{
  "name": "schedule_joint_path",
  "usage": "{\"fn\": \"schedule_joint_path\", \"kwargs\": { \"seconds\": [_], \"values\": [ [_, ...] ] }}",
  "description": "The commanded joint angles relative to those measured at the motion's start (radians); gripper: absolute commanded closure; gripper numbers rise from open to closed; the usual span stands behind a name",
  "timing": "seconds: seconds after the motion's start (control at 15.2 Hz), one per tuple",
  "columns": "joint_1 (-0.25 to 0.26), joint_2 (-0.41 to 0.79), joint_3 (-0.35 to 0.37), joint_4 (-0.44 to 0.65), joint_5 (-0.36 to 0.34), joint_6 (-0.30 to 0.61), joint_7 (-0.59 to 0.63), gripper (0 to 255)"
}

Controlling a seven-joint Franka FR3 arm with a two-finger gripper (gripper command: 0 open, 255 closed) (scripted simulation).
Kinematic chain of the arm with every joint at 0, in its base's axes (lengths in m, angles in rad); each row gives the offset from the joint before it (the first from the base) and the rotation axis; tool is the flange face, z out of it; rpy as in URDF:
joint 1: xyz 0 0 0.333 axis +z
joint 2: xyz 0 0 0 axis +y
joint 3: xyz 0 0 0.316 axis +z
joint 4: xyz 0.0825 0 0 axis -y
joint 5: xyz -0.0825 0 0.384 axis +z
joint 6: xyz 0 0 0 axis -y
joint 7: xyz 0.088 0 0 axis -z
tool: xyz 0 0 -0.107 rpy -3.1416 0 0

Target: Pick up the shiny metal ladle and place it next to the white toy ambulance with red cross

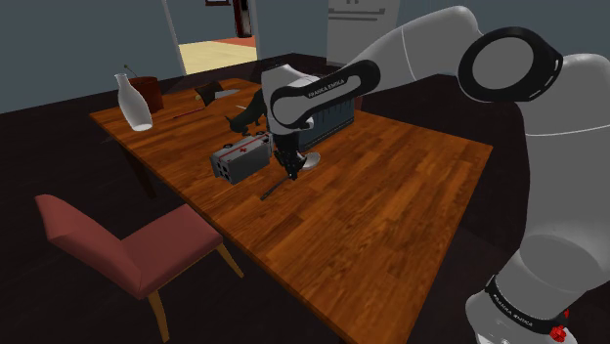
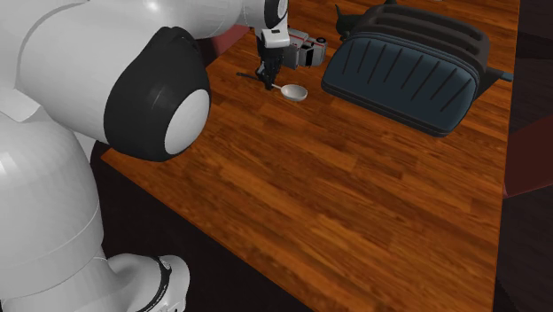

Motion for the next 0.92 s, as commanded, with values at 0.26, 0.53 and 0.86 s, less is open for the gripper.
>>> {"fn": "schedule_joint_path", "kwargs": {
  "seconds": [0.26,0.53,0.86],
  "values": [
    [0.0,0.001,0.0,0.0,0.0,0.001,0.0,0],
    [0.0,0.001,0.0,0.0,0.0,0.001,0.0,0],
    [0.009,-0.02,0.01,0.099,0.017,-0.115,-0.014,0]
  ]
}}
